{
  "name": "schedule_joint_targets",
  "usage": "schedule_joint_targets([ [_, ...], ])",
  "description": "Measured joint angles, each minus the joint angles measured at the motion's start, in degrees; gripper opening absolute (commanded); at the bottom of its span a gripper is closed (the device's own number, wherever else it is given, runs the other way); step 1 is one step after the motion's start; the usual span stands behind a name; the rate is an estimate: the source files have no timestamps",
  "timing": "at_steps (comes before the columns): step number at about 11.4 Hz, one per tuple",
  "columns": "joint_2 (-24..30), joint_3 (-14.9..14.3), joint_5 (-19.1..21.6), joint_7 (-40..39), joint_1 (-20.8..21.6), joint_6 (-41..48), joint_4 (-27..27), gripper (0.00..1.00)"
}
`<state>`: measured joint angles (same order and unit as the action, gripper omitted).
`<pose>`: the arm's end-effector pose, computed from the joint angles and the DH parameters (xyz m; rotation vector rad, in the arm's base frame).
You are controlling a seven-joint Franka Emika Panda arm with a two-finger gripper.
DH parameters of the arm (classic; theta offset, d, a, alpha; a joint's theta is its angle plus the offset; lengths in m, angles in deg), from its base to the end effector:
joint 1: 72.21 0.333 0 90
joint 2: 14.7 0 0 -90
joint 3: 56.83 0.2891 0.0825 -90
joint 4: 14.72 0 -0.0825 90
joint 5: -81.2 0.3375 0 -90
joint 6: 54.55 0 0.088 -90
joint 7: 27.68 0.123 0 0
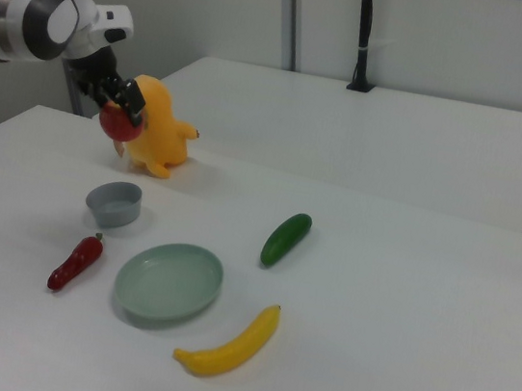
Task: Put the red apple in the bowl
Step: 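Carry the apple over the grey bowl and lower it in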
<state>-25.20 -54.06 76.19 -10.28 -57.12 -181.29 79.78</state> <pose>0.5810 0.1808 0.5132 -3.0369 -0.0674 -0.5891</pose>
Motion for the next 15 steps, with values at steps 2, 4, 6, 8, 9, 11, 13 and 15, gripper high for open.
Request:
schedule_joint_targets([
  [2,1.01,1.57,0.04,-0.69,0.07,0.0,2.79,0.08],
  [4,0.91,2.91,0.04,-0.83,0.16,0.0,5.12,0.08],
  [6,-0.04,3.93,0.04,-0.97,0.17,-2.72,6.9,0.08],
  [8,-1.83,4.22,0.04,-1.01,0.17,-9.0,9.16,0.08],
  [9,-2.88,4.23,0.04,-1.02,0.17,-11.28,9.92,0.08],
  [11,-4.87,4.37,0.04,-1.06,0.26,-14.46,10.22,0.08],
  [13,-6.55,4.71,0.03,-1.07,0.79,-17.2,10.62,0.08],
  [15,-7.98,4.72,-0.01,-1.07,1.2,-21.23,11.28,0.08],
])
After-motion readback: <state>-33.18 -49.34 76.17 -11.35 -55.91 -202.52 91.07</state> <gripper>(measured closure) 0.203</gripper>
